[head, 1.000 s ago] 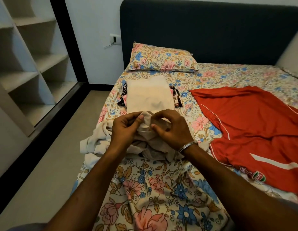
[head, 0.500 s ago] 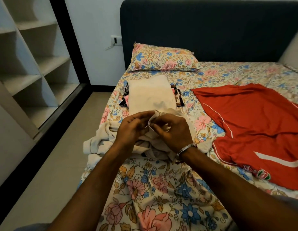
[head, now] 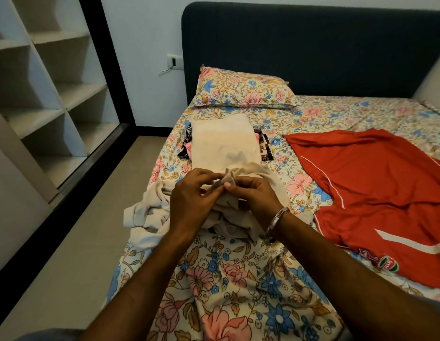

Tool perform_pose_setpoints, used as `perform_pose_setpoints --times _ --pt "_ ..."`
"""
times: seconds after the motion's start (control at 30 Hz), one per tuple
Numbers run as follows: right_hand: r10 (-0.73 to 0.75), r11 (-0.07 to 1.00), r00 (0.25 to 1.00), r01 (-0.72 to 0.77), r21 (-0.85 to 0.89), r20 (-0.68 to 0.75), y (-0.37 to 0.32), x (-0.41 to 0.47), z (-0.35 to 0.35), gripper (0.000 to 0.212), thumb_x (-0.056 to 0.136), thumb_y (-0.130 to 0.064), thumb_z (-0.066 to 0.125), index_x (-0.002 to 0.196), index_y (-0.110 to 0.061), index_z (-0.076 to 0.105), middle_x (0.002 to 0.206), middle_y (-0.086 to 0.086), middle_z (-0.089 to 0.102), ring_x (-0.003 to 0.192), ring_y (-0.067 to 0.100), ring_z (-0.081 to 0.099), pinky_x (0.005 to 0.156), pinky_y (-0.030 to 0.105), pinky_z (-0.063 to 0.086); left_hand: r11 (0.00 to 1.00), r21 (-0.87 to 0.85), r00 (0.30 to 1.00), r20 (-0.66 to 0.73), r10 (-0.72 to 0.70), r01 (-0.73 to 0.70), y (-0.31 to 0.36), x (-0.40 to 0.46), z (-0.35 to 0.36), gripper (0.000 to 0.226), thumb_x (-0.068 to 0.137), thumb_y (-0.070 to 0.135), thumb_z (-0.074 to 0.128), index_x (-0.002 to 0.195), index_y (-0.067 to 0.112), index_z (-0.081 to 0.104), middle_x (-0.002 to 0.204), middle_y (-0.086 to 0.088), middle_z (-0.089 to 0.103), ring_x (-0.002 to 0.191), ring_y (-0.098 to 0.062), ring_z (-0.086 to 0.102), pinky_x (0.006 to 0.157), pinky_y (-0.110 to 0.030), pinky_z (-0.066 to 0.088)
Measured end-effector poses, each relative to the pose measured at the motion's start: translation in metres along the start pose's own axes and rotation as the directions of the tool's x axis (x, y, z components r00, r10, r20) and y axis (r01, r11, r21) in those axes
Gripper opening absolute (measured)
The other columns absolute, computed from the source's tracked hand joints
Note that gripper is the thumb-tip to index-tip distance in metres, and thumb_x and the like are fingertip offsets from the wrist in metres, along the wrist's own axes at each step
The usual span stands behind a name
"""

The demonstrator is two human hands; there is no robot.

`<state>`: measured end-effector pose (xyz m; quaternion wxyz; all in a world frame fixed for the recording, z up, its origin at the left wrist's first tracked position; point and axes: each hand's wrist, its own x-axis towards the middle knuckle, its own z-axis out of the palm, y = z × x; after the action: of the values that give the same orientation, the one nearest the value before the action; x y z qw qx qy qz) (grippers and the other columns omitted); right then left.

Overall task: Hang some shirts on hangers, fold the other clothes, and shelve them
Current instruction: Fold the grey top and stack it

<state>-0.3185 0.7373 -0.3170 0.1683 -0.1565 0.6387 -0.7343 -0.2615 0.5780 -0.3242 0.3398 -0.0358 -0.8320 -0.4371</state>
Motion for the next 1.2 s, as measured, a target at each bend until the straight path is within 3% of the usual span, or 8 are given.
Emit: perform_pose_setpoints --times 0.13,0.3,0.53,0.67,0.77,0.9,1.1,1.2 --pt "-0.045 0.999 0.995 0.045 0.005 -0.090 0.004 0.007 -0.004 0.017 0.089 -0.014 0.073 0.103 -0.006 0.077 0.105 0.019 0.075 0.106 0.037 0.068 0.095 0.051 0.055 0.988 0.106 0.994 -0.003 0.113 -0.112 0.001 0.004 -0.002 0.031 0.090 0.031 0.075 0.118 0.018 0.075 0.108 0.006 0.065 0.099 -0.001 0.058 0.082 -0.016 0.051" --pt "-0.068 0.998 0.996 0.068 -0.002 -0.053 -0.002 0.003 -0.005 0.014 0.086 -0.008 0.074 0.099 -0.008 0.078 0.098 0.016 0.076 0.099 0.032 0.070 0.084 0.042 0.058 0.980 0.112 0.984 -0.042 0.172 -0.167 0.002 0.003 -0.002 0.014 0.091 0.019 0.076 0.105 0.015 0.077 0.099 0.003 0.073 0.092 -0.007 0.065 0.078 -0.031 0.056" --pt "-0.209 0.965 0.976 0.196 -0.176 -0.057 -0.009 0.002 -0.006 0.025 0.084 -0.001 0.076 0.107 -0.003 0.070 0.100 0.016 0.074 0.090 0.023 0.072 0.078 0.035 0.059 0.987 0.078 0.990 0.033 0.135 -0.138 0.001 0.005 0.000 0.009 0.093 0.017 0.071 0.101 0.014 0.071 0.096 0.004 0.068 0.091 -0.005 0.062 0.075 -0.017 0.051" --pt "-0.525 0.609 0.843 0.467 -0.641 0.116 -0.017 0.001 -0.015 0.039 0.085 -0.025 0.080 0.120 -0.022 0.065 0.111 -0.001 0.059 0.060 0.013 0.061 0.054 0.024 0.051 0.982 0.111 0.984 0.113 0.138 -0.151 0.003 0.004 0.003 0.005 0.094 0.014 0.068 0.098 0.013 0.066 0.093 0.003 0.064 0.084 -0.003 0.056 0.071 -0.007 0.044" --pt "-0.547 0.331 0.777 0.541 -0.773 0.310 -0.027 0.002 -0.018 0.024 0.089 -0.042 0.069 0.100 -0.021 0.072 0.110 -0.009 0.060 0.059 0.011 0.057 0.055 0.035 0.050 0.968 0.157 0.972 0.156 0.173 -0.197 0.007 0.007 -0.001 0.004 0.094 0.018 0.063 0.094 0.015 0.061 0.088 0.005 0.059 0.080 -0.008 0.053 0.070 -0.018 0.043" --pt "-0.548 0.385 0.780 0.556 -0.736 0.303 -0.050 -0.012 -0.019 0.024 0.089 -0.043 0.070 0.097 -0.021 0.073 0.090 -0.011 0.070 0.061 0.008 0.063 0.057 0.040 0.053 0.955 0.132 0.946 0.225 0.232 -0.265 0.028 0.010 -0.015 0.011 0.097 0.025 0.055 0.097 0.015 0.059 0.089 0.004 0.057 0.081 -0.011 0.052 0.070 -0.028 0.044" --pt "-0.601 0.431 0.758 0.575 -0.695 0.254 -0.086 -0.046 -0.007 0.019 0.089 -0.037 0.075 0.097 -0.020 0.075 0.082 -0.012 0.069 0.058 0.008 0.059 0.054 0.018 0.043 0.922 0.133 0.906 0.278 0.318 -0.364 0.071 0.016 -0.044 0.009 0.103 0.022 0.058 0.103 0.014 0.061 0.094 0.003 0.061 0.085 -0.010 0.056 0.072 -0.025 0.047" --pt "-0.590 0.339 0.750 0.566 -0.751 0.299 -0.107 -0.057 -0.002 0.008 0.092 -0.030 0.071 0.093 -0.022 0.072 0.083 -0.012 0.068 0.062 0.005 0.058 0.057 0.029 0.050 0.927 0.120 0.896 0.326 0.302 -0.356 0.087 0.017 -0.054 0.011 0.103 0.023 0.057 0.106 0.012 0.061 0.096 0.001 0.062 0.086 -0.013 0.057 0.074 -0.032 0.050"
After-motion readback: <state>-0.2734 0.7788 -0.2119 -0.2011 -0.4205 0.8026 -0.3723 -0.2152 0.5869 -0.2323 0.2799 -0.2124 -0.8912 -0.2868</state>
